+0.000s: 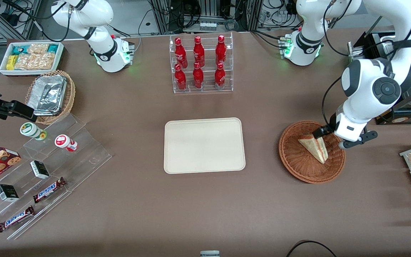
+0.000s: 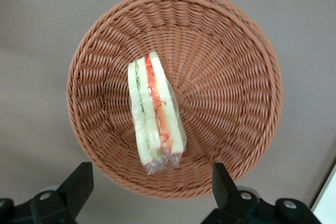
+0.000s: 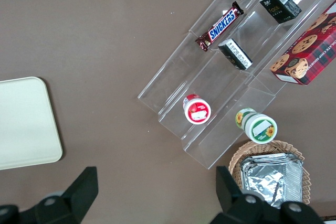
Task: Place sandwich from basket to tray
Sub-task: 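Lower the left gripper and close it on the sandwich's crust edge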
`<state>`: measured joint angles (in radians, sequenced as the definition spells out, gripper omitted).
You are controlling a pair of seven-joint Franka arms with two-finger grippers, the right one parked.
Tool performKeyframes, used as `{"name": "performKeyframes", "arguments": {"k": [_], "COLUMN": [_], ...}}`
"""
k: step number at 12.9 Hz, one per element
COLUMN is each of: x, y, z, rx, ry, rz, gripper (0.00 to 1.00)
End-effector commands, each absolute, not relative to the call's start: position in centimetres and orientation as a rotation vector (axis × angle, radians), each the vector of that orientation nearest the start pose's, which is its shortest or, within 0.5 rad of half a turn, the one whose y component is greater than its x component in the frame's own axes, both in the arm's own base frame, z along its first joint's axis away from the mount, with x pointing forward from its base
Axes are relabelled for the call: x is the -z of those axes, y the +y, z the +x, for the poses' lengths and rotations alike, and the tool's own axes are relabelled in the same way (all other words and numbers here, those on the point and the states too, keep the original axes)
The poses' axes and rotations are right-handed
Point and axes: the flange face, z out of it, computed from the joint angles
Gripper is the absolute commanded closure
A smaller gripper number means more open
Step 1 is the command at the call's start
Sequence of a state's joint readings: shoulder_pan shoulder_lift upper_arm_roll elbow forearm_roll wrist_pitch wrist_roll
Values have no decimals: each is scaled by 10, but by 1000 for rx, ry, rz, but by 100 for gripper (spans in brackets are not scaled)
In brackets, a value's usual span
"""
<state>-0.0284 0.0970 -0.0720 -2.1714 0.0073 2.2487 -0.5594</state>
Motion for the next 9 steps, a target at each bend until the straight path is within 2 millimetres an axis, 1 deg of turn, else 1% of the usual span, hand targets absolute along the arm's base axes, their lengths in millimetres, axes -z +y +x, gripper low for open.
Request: {"name": "performKeyframes", "arguments": {"k": [1, 3, 5, 7, 9], "x": [-333, -326, -315, -298, -286], "y": [-57, -57, -57, -60, -60], "z": [544, 544, 545, 547, 547], "rx": [-2, -19, -43, -53, -77], "ry": [-960, -978, -1005, -1060, -1063], "rz": [-2996, -2987, -2974, -2954, -2944], "gripper": [0, 0, 0, 0, 0]}}
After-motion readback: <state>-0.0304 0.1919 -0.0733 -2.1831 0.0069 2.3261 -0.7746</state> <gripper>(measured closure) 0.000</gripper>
